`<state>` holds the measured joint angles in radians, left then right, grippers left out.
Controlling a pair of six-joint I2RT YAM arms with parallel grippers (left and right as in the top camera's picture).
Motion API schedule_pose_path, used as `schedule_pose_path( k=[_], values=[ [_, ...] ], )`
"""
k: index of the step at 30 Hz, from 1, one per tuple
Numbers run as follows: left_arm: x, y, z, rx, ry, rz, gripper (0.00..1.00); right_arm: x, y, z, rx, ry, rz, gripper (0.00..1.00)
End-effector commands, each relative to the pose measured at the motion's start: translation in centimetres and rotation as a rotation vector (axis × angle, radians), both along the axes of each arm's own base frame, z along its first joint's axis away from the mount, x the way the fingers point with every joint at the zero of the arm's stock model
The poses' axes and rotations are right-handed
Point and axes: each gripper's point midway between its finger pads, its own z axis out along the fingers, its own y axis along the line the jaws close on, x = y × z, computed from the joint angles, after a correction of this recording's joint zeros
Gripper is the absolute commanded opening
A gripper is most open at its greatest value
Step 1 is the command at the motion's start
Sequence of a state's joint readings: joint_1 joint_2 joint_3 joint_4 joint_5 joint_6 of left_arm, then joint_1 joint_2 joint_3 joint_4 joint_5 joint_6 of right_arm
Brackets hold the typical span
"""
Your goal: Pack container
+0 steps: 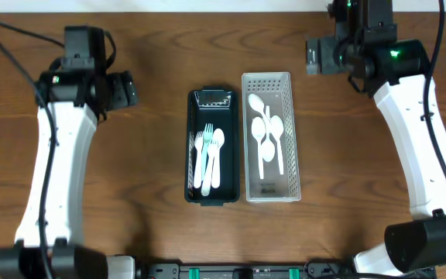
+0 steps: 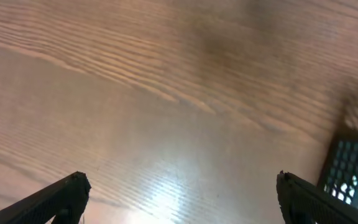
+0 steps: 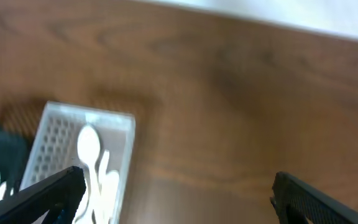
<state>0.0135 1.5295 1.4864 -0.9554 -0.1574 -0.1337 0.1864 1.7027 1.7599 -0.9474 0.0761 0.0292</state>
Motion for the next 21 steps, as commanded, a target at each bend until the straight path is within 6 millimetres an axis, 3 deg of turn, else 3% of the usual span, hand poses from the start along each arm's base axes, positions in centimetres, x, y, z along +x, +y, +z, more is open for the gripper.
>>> schedule_pose_path(
  k=[1,5,8,15,21],
  values=[
    [-2.3,-0.4,2.2,-0.001,-0.091,-0.004,0.98,-2.1,-0.6,1.2,0.008,-0.016,-0.015,0.99],
    [-5.6,-1.2,2.2,-0.003,-0.184,-0.028,0.98,-5.0,-1.3,0.8,0.019,-0.046,-0.031,0.99],
    [-8.2,-1.9,1.8,-0.007,-0.268,-0.053,0.98,-8.2,-3.2,0.1,0.003,-0.083,-0.12,0.99],
    [-15.0,-2.0,-1.0,-0.01,-0.359,-0.076,0.98,-17.9,-5.5,-4.5,0.112,-0.108,-0.285,0.99],
    [-18.3,-1.7,-4.1,-0.003,-0.309,-0.073,0.98,-22.3,-6.6,-8.4,0.116,-0.141,-0.301,0.99]
  ],
)
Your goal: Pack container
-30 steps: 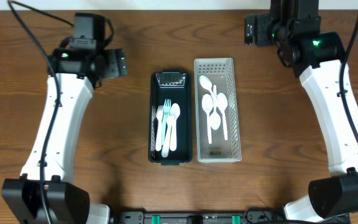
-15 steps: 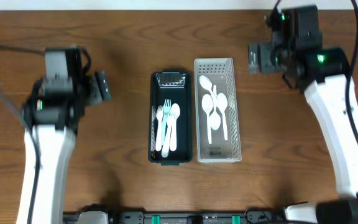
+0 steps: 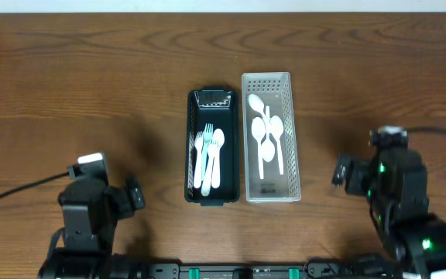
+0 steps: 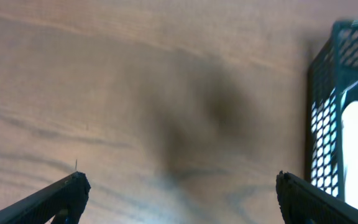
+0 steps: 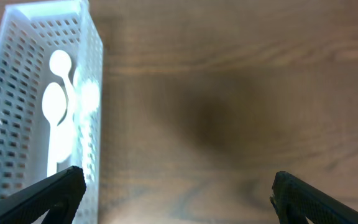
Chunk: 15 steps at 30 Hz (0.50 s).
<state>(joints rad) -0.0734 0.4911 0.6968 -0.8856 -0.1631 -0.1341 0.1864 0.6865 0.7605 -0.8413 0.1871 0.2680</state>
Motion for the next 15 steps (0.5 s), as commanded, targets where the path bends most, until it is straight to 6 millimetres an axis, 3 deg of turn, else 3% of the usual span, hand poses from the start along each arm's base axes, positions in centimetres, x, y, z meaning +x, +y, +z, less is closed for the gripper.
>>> schedule_pose_path(
  k=[1,7,15],
  values=[
    [-0.7,0.2,-1.2,0.002,0.023,0.01,0.98,-1.5,-0.8,-2.2,0.013,-0.001,-0.05,0.99],
    [-1.3,0.2,-2.1,0.007,0.078,0.01,0.98,-2.6,0.6,-4.7,0.071,0.054,0.011,0.99],
    [-1.3,0.2,-2.1,0.007,0.078,0.01,0.98,-2.9,0.6,-5.1,0.071,0.075,0.014,0.99]
  ],
)
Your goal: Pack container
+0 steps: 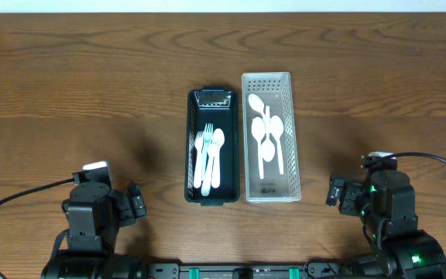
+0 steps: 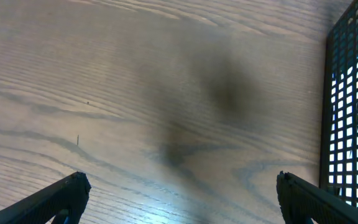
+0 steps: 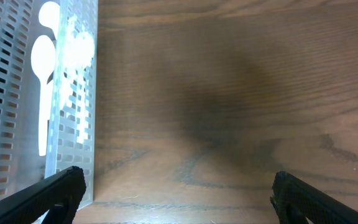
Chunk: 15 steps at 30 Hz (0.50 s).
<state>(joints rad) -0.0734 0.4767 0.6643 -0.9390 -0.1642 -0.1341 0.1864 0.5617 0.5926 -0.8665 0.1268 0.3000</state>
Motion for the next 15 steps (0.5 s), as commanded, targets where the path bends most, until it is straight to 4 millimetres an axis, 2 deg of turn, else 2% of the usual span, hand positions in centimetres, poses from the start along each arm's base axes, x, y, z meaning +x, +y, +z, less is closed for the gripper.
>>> schedule_pose_path(
  k=[1,10,13,15],
  values=[
    [-0.04,0.1,-0.14,0.001,0.007,0.009,0.98,-0.09,0.13,-0.07,0.018,0.001,-0.005,0.99],
    [-0.04,0.1,-0.14,0.001,0.007,0.009,0.98,-0.1,0.12,-0.03,0.018,-0.001,-0.006,0.99],
    [-0.04,0.1,-0.14,0.001,0.007,0.009,0.98,-0.8,0.2,-0.27,0.027,0.016,0.001,0.99],
    [-0.04,0.1,-0.14,0.001,0.007,0.009,0.98,-1.07,-0.15,0.3,0.032,-0.016,-0.013,0.99]
  ],
)
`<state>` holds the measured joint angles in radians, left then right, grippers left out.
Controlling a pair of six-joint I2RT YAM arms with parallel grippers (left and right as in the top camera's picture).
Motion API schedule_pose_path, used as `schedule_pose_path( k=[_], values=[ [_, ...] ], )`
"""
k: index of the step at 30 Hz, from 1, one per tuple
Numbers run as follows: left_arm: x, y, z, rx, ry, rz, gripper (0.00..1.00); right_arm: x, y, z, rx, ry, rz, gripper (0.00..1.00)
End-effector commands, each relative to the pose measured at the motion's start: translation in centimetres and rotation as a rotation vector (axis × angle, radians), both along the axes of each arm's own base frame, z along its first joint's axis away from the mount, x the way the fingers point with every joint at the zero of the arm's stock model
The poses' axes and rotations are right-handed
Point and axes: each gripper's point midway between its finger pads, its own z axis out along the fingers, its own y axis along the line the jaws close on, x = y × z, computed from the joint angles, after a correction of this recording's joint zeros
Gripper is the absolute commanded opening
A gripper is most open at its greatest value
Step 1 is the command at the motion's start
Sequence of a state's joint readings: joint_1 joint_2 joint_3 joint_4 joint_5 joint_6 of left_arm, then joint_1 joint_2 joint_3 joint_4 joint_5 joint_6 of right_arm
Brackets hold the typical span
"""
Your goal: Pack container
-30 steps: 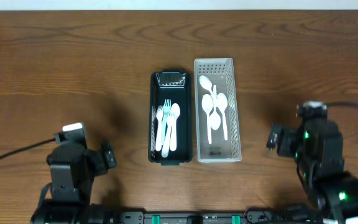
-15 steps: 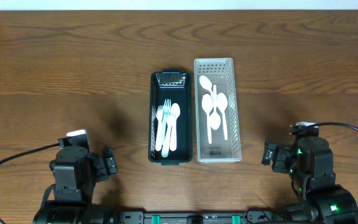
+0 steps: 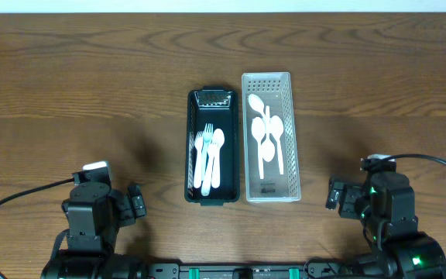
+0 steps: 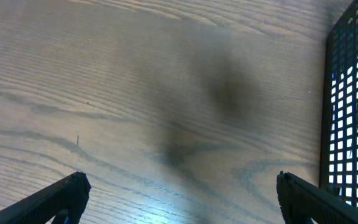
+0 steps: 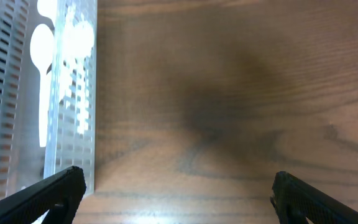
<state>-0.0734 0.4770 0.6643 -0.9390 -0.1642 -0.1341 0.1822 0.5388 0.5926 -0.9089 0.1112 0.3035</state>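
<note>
A black mesh container (image 3: 211, 147) in the middle of the table holds white forks and a spoon (image 3: 210, 159). Right beside it stands a white perforated container (image 3: 270, 136) with several white spoons (image 3: 267, 133). My left gripper (image 4: 179, 198) is open over bare wood, the black container's wall (image 4: 351, 112) at its right. My right gripper (image 5: 179, 198) is open and empty as well, with the white container (image 5: 36, 93) at its left. Both arms sit folded at the front edge, left arm (image 3: 93, 213) and right arm (image 3: 382, 203).
A dark wooden table (image 3: 91, 85) carries only the two containers. Cables run from each arm toward the front corners.
Hardly anything differs. The right wrist view has shifted slightly, so the white container sits a touch further left; the left arm and the cutlery are as before.
At the oldest moment both arms reached to the far side of the table, grippers open above bare wood. Then they were drawn back near the front edge, then folded lower there. The cutlery lay in both containers unchanged throughout.
</note>
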Motion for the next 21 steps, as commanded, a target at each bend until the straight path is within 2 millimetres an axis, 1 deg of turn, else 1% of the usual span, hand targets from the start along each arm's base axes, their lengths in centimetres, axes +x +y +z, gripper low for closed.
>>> schedule_pose_path(
  k=[1,4,6,8,10,13,17,21],
  values=[
    [0.0,0.1,-0.1,0.001,0.006,0.009,0.98,-0.4,-0.4,1.0,0.024,-0.066,-0.024,0.99],
    [0.0,0.1,-0.1,0.001,0.007,0.009,0.98,-1.0,-1.0,2.5,0.013,-0.176,-0.025,0.99],
    [0.0,0.1,-0.1,0.001,0.007,0.009,0.98,-1.5,-1.3,3.0,0.009,-0.247,-0.029,0.99],
    [0.0,0.1,-0.1,0.001,0.007,0.009,0.98,-1.7,-1.5,3.1,0.015,-0.311,-0.037,0.99],
    [0.0,0.1,-0.1,0.001,0.007,0.009,0.98,-1.4,-1.6,2.8,0.017,-0.362,-0.044,0.99],
    [0.0,0.1,-0.1,0.001,0.007,0.009,0.98,0.1,-1.5,2.4,-0.001,-0.45,-0.026,0.99],
    [0.0,0.1,-0.1,0.001,0.007,0.009,0.98,2.8,-1.2,2.4,-0.024,-0.59,-0.001,0.99],
    [0.0,0.1,-0.1,0.001,0.007,0.009,0.98,4.4,-1.0,2.7,-0.072,-0.708,0.028,0.99]
  ],
)
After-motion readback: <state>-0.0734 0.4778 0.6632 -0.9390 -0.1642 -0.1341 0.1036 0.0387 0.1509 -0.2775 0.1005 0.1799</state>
